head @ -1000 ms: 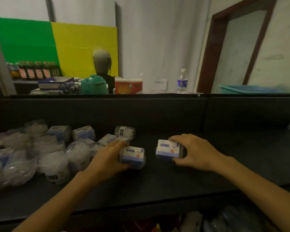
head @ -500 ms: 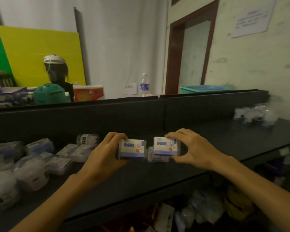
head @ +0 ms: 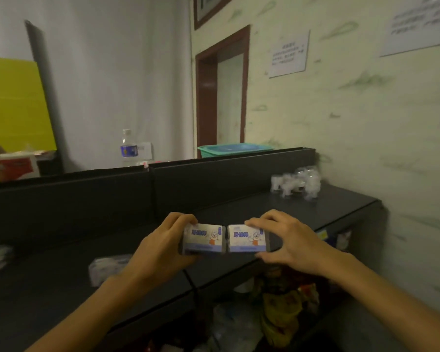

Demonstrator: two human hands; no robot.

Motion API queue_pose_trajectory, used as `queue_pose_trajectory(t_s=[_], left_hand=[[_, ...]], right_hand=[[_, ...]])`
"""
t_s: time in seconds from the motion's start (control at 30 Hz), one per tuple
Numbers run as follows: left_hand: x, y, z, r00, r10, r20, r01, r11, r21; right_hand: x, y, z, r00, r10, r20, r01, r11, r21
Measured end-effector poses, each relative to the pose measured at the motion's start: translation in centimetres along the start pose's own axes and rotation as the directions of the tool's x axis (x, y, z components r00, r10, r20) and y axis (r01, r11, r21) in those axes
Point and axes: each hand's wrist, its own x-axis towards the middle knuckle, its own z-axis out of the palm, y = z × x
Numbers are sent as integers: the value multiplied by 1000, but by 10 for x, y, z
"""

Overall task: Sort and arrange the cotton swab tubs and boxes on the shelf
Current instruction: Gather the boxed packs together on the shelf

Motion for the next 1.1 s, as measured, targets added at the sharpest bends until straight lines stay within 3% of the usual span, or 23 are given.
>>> queue_pose_trajectory(t_s=[0.3,0.53,0.8,1.1], left_hand=[[79,89,90,992,105,71,-99,992,-78],[131,112,139,977,157,143,-140,982,-125],[208,102,200,971,125,202,-87,979,-185],[272,12,225,994,3,112,11,992,-124]], right_hand=[[-66,119,-41,996,86,0,-86,994,-69],[-83,183,-47,987,161,-23,-162,982,-100],[-54,269,-40,978,205,22,-200,968,-151],[69,341,-10,984,148,101,-139,986,-90]])
